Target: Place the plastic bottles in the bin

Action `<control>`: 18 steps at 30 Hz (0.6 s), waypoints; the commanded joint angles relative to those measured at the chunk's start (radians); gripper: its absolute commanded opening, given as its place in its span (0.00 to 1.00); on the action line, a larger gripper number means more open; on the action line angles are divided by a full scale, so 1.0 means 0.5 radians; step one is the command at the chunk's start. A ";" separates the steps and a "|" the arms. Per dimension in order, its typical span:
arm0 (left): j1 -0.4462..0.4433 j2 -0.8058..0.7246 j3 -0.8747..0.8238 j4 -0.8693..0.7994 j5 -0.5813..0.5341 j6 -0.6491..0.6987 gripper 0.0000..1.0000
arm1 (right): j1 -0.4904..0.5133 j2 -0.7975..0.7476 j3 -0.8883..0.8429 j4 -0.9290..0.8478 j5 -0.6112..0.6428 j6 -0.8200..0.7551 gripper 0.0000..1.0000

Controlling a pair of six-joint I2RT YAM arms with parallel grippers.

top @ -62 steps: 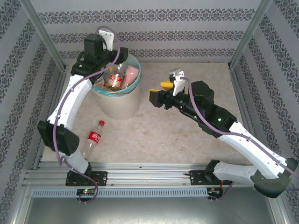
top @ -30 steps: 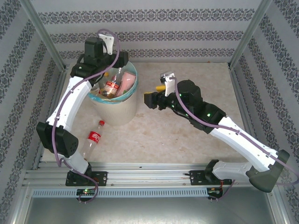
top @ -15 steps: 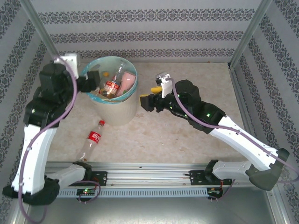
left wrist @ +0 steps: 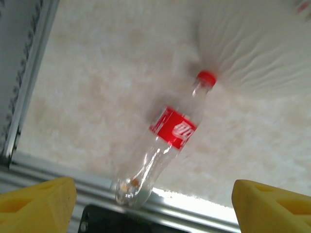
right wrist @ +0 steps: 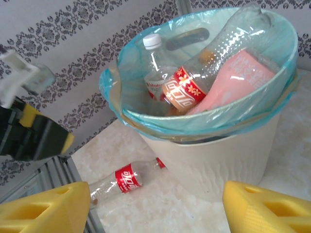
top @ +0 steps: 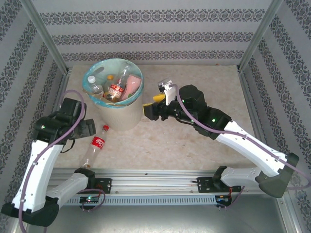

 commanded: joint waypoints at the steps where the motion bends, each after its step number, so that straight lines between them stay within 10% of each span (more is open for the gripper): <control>1: 0.013 -0.059 -0.204 -0.015 0.092 -0.185 0.85 | 0.033 -0.073 -0.066 0.060 -0.061 0.017 0.73; 7: 0.013 -0.065 -0.738 0.432 0.425 -0.276 0.87 | 0.032 -0.162 -0.182 0.070 -0.030 0.008 0.74; 18: 0.016 0.110 -0.871 0.911 0.268 -0.319 0.94 | 0.030 -0.205 -0.259 0.087 -0.086 0.044 0.74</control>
